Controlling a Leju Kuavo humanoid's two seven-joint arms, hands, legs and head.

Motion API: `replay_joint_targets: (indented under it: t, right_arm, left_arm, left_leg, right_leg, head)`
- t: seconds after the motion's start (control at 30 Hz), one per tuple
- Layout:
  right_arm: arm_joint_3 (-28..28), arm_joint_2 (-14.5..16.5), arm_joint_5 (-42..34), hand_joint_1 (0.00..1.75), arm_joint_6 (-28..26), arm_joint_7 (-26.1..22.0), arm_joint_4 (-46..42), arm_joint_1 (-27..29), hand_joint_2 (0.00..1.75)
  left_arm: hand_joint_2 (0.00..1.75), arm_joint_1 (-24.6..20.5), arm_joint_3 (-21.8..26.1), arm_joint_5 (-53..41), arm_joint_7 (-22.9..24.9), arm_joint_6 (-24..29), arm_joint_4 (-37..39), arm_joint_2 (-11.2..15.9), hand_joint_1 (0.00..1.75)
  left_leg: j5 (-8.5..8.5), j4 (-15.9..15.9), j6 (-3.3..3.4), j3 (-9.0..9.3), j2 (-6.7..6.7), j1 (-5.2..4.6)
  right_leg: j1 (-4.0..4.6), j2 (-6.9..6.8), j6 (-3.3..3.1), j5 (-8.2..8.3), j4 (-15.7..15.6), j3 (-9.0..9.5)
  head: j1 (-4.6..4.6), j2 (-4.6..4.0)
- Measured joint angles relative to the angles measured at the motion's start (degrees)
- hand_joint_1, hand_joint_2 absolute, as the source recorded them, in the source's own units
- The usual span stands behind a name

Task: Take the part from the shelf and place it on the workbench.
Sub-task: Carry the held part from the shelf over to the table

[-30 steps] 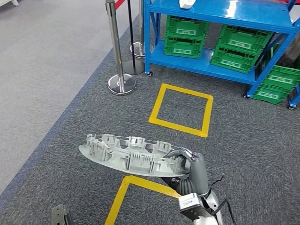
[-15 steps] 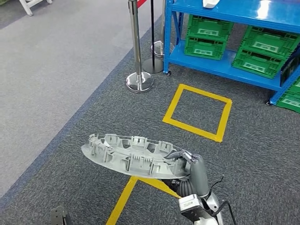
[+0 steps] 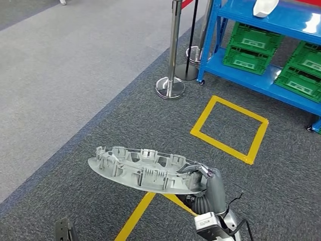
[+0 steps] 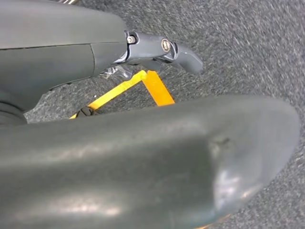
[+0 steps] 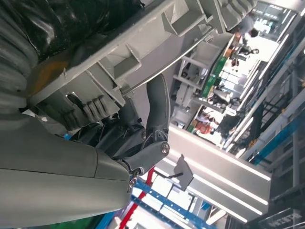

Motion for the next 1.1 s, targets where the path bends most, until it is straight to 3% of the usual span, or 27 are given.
replay_joint_targets:
  t: [0.07, 0.1, 0.13, 0.2, 0.27, 0.37, 0.4, 0.43, 0.47, 0.5, 0.57, 0.63, 0.7, 0.73, 0.8, 0.87, 0.93, 0.97, 1.0, 1.07, 1.1]
  right_arm:
    - [-0.1, 0.0, 0.0, 1.75, 0.0, 0.0, 0.0, 0.0, 1.75]
    - [-0.1, 0.0, 0.0, 1.75, 0.0, -0.1, 0.0, 0.1, 1.75]
    - [-0.1, 0.0, 0.0, 1.75, 0.0, -0.1, -0.1, 0.1, 1.75]
    - [-0.2, 0.0, 0.1, 1.75, 0.1, -0.1, -0.1, 0.2, 1.75]
    - [-0.4, 0.0, 0.1, 1.75, 0.1, -0.1, -0.2, 0.2, 1.75]
    - [-0.5, 0.0, 0.1, 1.75, 0.1, -0.1, -0.3, 0.2, 1.75]
    - [-0.6, 0.0, 0.1, 1.75, 0.1, -0.1, -0.3, 0.2, 1.75]
    - [-0.7, -0.1, 0.1, 1.75, 0.1, -0.1, -0.3, 0.2, 1.75]
    - [-0.7, -0.1, 0.1, 1.75, 0.1, -0.1, -0.3, 0.2, 1.75]
    - [-0.7, 0.0, 0.1, 1.75, 0.2, -0.1, -0.3, 0.2, 1.75]
    - [-0.8, 0.0, 0.1, 1.75, 0.4, -0.1, -0.3, 0.2, 1.75]
    - [-0.8, 0.0, 0.1, 1.75, 0.8, -0.1, -0.3, 0.2, 1.75]
    - [-0.8, 0.0, 0.1, 1.75, 1.2, -0.1, -0.3, 0.1, 1.75]
    - [-0.8, 0.0, 0.1, 1.75, 1.4, -0.1, -0.3, 0.1, 1.75]
    - [-0.8, 0.0, 0.2, 1.75, 1.7, 0.0, -0.3, 0.0, 1.75]
    - [-0.8, 0.0, 0.2, 1.75, 2.1, 0.1, -0.3, 0.0, 1.75]
    - [-0.8, -0.1, 0.3, 1.75, 2.9, 0.4, -0.3, 0.1, 1.75]
    - [-0.8, -0.1, 0.4, 1.75, 3.4, 0.7, -0.3, 0.1, 1.75]
    - [-0.8, -0.1, 0.4, 1.75, 3.9, 0.9, -0.3, 0.1, 1.75]
    - [-0.8, 0.0, 0.4, 1.75, 4.9, 1.2, -0.2, -0.4, 1.75]
    - [-0.7, 0.0, 0.4, 1.75, 5.3, 1.3, -0.1, -0.8, 1.75]
  left_arm:
    - [0.00, -0.1, 0.0, 0.0, 0.0, 0.0, 0.0, 0.0, 0.00]
    - [0.00, -0.1, 0.0, 0.0, 0.0, 0.0, 0.0, 0.0, 0.00]
    - [0.00, 0.0, 0.0, 0.0, 0.0, 0.1, 0.0, 0.1, 0.00]
    - [0.00, 0.1, 0.0, 0.0, 0.1, 0.1, 0.0, 0.1, 0.00]
    - [0.00, 0.3, 0.0, 0.0, 0.1, 0.1, 0.0, 0.2, 0.00]
    - [0.00, 0.1, -0.1, 0.0, 0.0, 0.2, 0.0, 0.1, 0.00]
    - [0.00, 0.1, -0.1, 0.0, 0.0, 0.2, 0.0, 0.1, 0.00]
    - [0.00, 0.2, -0.1, 0.0, 0.1, 0.2, 0.0, 0.1, 0.00]
    - [0.00, 0.3, -0.1, 0.0, 0.1, 0.2, 0.0, 0.2, 0.00]
    - [0.00, 0.3, -0.1, 0.0, 0.1, 0.2, 0.0, 0.2, 0.00]
    - [0.00, 0.3, -0.1, 0.1, 0.1, 0.4, 0.0, 0.2, 0.00]
    - [0.00, 0.1, -0.2, 0.2, 0.1, 0.9, 0.0, 0.2, 0.00]
    - [0.00, 0.2, -0.4, 0.1, 0.1, 1.8, 0.0, 0.2, 0.00]
    - [0.00, 0.4, -0.5, -0.2, 0.1, 2.2, 0.0, 0.3, 0.00]
    - [0.00, 0.7, -0.9, -1.7, 0.4, 3.5, 0.0, 0.5, 0.00]
    - [0.00, 1.2, -2.2, -4.7, 1.3, 5.2, 0.0, 1.0, 0.00]
    - [0.00, 1.9, -3.8, -7.0, 2.3, 6.8, 0.0, 1.5, 0.00]
    - [0.00, 2.3, -4.4, -7.5, 2.6, 7.6, 0.0, 1.7, 0.00]
    - [0.00, 2.6, -4.8, -7.5, 2.9, 8.4, 0.0, 1.8, 0.00]
    - [0.00, 2.6, -5.3, -7.3, 3.5, 10.0, 0.0, 1.5, 0.00]
    - [0.00, 2.3, -5.5, -7.2, 3.9, 10.7, 0.0, 1.1, 0.00]
  left_leg:
    - [-0.27, 0.7, -0.47, -0.27, -1.15, 0.03]
    - [-0.29, 1.0, -0.80, -0.59, -1.62, 0.05]
    - [-0.22, 1.2, -1.13, -0.93, -2.06, 0.05]
    - [-0.04, 1.4, -1.69, -1.38, -2.72, 0.19]
    - [-1.28, 3.1, -2.23, -2.17, -1.43, 0.11]
    - [-6.36, 13.1, -3.01, -6.58, 1.56, 0.21]
    - [-7.47, 16.2, -3.15, -7.95, 1.85, 0.32]
    - [-7.54, 17.6, -3.18, -8.47, 1.97, 0.38]
    - [-6.58, 16.8, -3.12, -7.98, 2.05, 0.40]
    - [-4.68, 13.8, -2.91, -6.38, 2.30, 0.36]
    - [-1.41, 5.9, -2.17, -2.37, 4.08, -0.11]
    - [-0.82, 1.7, -1.48, -0.41, 5.41, -0.66]
    - [-1.07, 1.0, -1.02, -0.33, 4.71, -0.77]
    - [-0.91, 0.6, -0.78, -0.21, 4.22, -0.64]
    - [-0.54, -0.2, -0.17, 0.20, 3.32, -0.30]
    - [-0.45, -0.4, 0.19, 0.30, 2.40, -0.18]
    - [-0.51, -0.3, 0.26, 0.32, 1.35, -0.22]
    - [-0.56, -0.2, 0.22, 0.35, 0.78, -0.20]
    - [-0.65, -0.1, 0.12, 0.38, 0.17, -0.14]
    - [-1.03, 0.6, -0.38, 0.15, -1.09, -0.08]
    - [-1.15, 1.1, -0.67, -0.22, -1.70, -0.09]
  right_leg:
    - [-0.33, 1.87, -0.03, 3.05, -7.3, 3.37]
    - [-0.41, 2.65, -0.15, 3.51, -9.3, 4.34]
    - [-0.40, 3.15, -0.33, 3.32, -10.0, 4.71]
    - [-0.34, 2.43, -0.93, 3.47, -10.1, 4.77]
    - [-0.48, 1.37, -1.64, 3.59, -10.3, 4.94]
    - [-0.40, -0.54, -2.33, 3.48, -10.4, 5.05]
    - [-0.35, -1.14, -2.39, 3.43, -10.4, 5.06]
    - [-0.32, -1.70, -2.42, 3.39, -10.4, 5.08]
    - [-0.30, -2.23, -2.42, 3.33, -10.4, 5.14]
    - [-0.27, -2.72, -2.37, 3.25, -10.4, 5.26]
    - [-0.10, -3.60, -2.09, 2.99, -10.4, 5.54]
    - [0.15, -4.43, -1.63, 2.83, -10.4, 5.56]
    - [0.28, -5.39, -1.04, 2.79, -10.6, 5.65]
    - [0.24, -5.25, -0.73, 2.49, -10.5, 5.62]
    - [0.15, -3.35, -0.34, 0.62, -7.9, 4.36]
    - [0.05, -1.05, -0.19, -2.59, -0.9, 0.83]
    - [0.05, -0.43, 0.02, -3.87, 4.8, -2.35]
    - [0.01, -0.35, 0.11, -2.86, 4.7, -2.62]
    - [-0.07, -0.22, 0.18, -0.89, 2.4, -1.82]
    - [-0.48, 1.49, 0.32, 2.93, -4.8, 1.22]
    - [-0.68, 2.53, 0.26, 3.70, -7.5, 2.52]
  head:
    - [0.06, 0.00]
    - [0.07, 0.00]
    - [0.08, 0.00]
    - [0.05, 0.01]
    - [-0.22, 0.01]
    - [-0.79, 0.01]
    - [-0.80, 0.01]
    - [-0.81, 0.01]
    - [-0.81, 0.01]
    - [-0.82, 0.01]
    - [-0.82, 0.01]
    - [-0.78, 0.00]
    - [-0.75, 0.00]
    - [-0.72, 0.00]
    - [-0.54, 0.00]
    - [-0.31, 0.00]
    - [-0.21, 0.00]
    - [-0.21, 0.00]
    - [-0.20, 0.00]
    - [-0.17, 0.00]
    - [-0.20, 0.00]
